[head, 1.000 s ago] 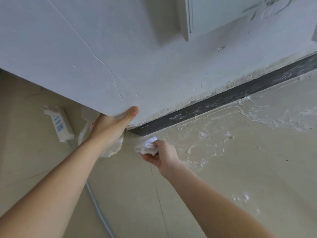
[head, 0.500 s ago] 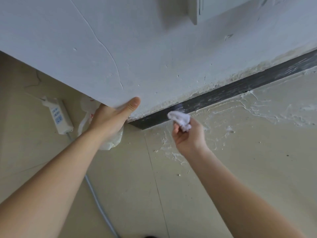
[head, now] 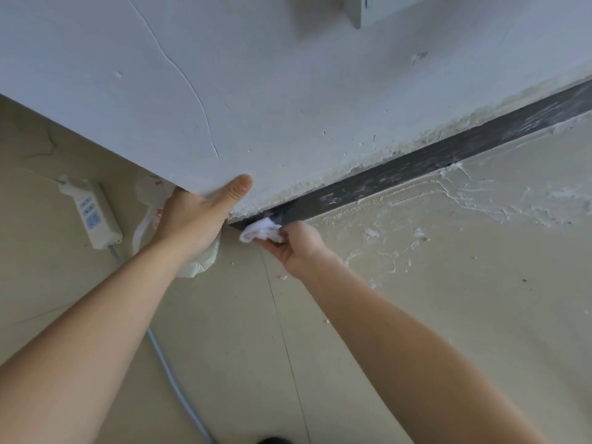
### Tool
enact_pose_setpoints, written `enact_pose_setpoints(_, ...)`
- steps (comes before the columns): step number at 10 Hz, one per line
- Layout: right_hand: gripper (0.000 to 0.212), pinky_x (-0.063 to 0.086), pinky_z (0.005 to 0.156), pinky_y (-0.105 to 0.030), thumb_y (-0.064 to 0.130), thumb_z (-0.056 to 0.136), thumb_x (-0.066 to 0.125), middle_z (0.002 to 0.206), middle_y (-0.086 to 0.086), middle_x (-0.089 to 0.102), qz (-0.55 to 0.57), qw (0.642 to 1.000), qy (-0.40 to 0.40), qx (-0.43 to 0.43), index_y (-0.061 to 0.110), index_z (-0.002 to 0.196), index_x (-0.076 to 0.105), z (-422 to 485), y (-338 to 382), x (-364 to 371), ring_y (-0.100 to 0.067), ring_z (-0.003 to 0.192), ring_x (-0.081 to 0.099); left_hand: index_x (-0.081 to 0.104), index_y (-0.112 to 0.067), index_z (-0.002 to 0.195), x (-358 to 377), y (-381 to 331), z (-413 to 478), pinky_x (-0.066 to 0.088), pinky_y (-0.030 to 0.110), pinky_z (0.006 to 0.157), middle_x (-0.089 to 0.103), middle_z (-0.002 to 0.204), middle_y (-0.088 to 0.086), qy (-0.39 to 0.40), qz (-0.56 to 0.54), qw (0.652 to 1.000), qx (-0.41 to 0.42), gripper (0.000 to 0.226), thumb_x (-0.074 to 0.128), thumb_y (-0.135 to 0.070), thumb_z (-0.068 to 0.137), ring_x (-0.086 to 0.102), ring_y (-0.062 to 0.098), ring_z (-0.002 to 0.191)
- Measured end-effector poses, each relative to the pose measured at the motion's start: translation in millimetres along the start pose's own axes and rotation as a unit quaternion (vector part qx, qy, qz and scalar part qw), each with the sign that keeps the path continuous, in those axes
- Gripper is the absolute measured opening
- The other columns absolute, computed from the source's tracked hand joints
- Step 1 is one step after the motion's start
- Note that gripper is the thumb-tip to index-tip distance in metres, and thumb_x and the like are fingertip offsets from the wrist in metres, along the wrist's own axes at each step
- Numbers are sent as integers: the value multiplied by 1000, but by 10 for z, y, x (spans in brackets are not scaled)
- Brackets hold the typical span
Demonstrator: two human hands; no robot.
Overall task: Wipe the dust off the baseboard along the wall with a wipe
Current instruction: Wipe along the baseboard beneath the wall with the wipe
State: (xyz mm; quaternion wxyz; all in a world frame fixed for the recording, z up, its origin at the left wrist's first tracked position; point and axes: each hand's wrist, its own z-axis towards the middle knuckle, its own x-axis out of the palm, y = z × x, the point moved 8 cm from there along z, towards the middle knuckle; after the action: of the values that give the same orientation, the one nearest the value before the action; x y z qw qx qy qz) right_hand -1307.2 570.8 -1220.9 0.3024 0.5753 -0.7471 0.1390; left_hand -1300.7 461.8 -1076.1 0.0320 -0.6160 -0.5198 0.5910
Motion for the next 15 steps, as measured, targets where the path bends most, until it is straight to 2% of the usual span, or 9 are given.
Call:
enact_pose_setpoints(3, 30, 58, 55, -32, -8, 90, 39, 93, -24, 63, -54, 998, -43, 3, -14, 117, 48, -167, -343, -273, -30, 79, 66, 61, -63, 86, -5, -3, -1, 48, 46, 97, 67, 104, -25, 17, -2, 1000, -14, 46, 53, -91, 51, 62, 11, 105)
enact_pose_setpoints(5, 43, 53, 63, -28, -2, 94, 39, 137, -23, 48, -108, 993, -54, 5, -4, 137, 38, 110, -241, 52, -35, 119, 55, 59, -58, 99, -28, 57, 56, 47, 46, 98, 66, 110, -25, 12, -11, 999, -28, 63, 58, -92, 46, 61, 13, 110)
enact_pose_setpoints(7, 32, 56, 75, -27, -7, 90, 41, 103, -16, 58, 113, 978, -136, -113, -10, 121, 48, -302, 542, -683, -25, 88, 63, 61, -40, 93, 41, 46, 7, 51, 25, 64, 61, 97, -8, 5, -39, 999, -33, 65, 60, -88, 49, 57, 18, 78)
enact_pose_setpoints(8, 35, 59, 77, -34, -6, 89, 46, 111, -17, 56, 64, 972, -164, -152, -6, 124, 47, -417, 630, -872, -27, 91, 64, 61, -48, 89, -6, 68, 27, 53, 46, 87, 67, 104, -10, 6, -33, 999, -36, 65, 58, -93, 42, 65, 27, 92)
enact_pose_setpoints(9, 16, 59, 77, -40, -8, 87, 45, 82, -15, 59, -92, 987, -120, -44, -6, 99, 55, -443, 46, -427, -24, 73, 61, 60, -62, 88, -30, 63, 57, 50, 47, 94, 67, 108, -21, 3, -10, 1000, -18, 50, 57, -92, 47, 63, 16, 107)
enact_pose_setpoints(12, 29, 50, 97, -39, -10, 95, 28, 106, -28, 65, 43, 999, 5, 19, -13, 116, 48, -399, 106, 235, -30, 88, 66, 67, -34, 94, -75, 56, 53, 49, 34, 92, 69, 98, -16, -34, 10, 999, -14, 72, 58, -89, 48, 63, 11, 99)
enact_pose_setpoints(13, 20, 57, 80, -39, -8, 95, 31, 65, -19, 64, 167, 983, -14, -68, -7, 97, 51, -543, 500, -177, -21, 54, 65, 63, -43, 93, -73, 65, 62, 46, 34, 98, 67, 102, -19, -33, 17, 999, 3, 65, 54, -91, 51, 61, 11, 105)
enact_pose_setpoints(14, 26, 60, 71, -31, -5, 96, 33, 82, -20, 64, 177, 979, -48, -92, -9, 91, 58, -641, 528, -447, -21, 65, 66, 61, -45, 105, -62, 30, 61, 41, 27, 95, 64, 108, -21, -24, 24, 999, 22, 56, 54, -82, 64, 56, 9, 111)
enact_pose_setpoints(15, 59, 55, 70, -27, -10, 91, 26, 56, -11, 68, -5, 999, -14, -38, -1, 49, 66, -603, 89, -133, -15, 53, 66, 61, -41, 111, -75, -2, 65, 40, 26, 91, 64, 106, -20, -37, 36, 998, 30, 56, 54, -76, 68, 56, 9, 109)
